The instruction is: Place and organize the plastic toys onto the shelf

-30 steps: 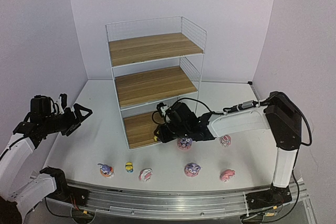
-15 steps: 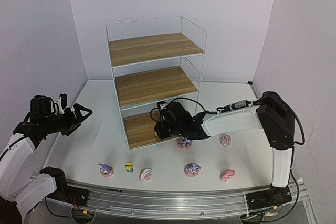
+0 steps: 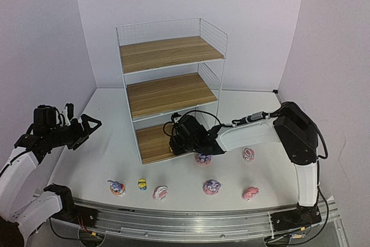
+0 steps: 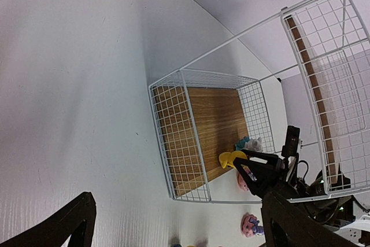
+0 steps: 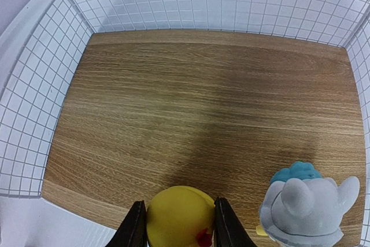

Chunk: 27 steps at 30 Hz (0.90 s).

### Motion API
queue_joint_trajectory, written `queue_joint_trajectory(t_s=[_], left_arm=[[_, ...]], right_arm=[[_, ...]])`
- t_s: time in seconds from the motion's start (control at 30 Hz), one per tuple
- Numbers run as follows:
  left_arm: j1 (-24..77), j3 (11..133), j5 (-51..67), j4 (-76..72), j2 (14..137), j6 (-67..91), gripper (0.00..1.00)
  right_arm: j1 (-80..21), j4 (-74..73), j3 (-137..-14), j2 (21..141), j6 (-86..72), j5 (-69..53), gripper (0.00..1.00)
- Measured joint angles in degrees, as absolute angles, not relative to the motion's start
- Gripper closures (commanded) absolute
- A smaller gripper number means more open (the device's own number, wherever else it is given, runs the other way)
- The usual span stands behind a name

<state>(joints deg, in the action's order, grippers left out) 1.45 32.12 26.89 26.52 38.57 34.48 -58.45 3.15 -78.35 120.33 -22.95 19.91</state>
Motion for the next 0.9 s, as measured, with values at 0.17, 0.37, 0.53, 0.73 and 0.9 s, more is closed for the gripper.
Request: queue_joint_trajectory(t_s=[0.17, 0.37, 0.53, 0.73, 0.9], left_arm=[[1.45, 32.12, 26.89, 26.50, 38.50, 34.48, 0.00], [1.45, 32.12, 26.91, 26.50, 38.50, 34.48, 0.00], [1.45, 32.12, 26.94, 26.48, 38.15, 34.48, 0.00], [1.45, 32.12, 26.96, 26.48, 38.15, 34.48, 0.00], [1.45, 32.12, 26.96, 26.48, 38.15, 34.48, 0.00]], right_arm=[[-59.05, 2.77, -79.49, 121.07, -22.53, 21.08, 0.90], [-59.49, 2.05, -79.50, 121.10, -22.44, 21.47, 0.87], [-59.83, 1.10, -80.68, 121.74, -22.39, 21.88, 0.82], [-59.83, -0.13, -82.08, 122.51, -22.56, 22.90, 0.71], [-59.94, -0.61, -82.39, 122.63, -22.75, 23.38, 0.63]])
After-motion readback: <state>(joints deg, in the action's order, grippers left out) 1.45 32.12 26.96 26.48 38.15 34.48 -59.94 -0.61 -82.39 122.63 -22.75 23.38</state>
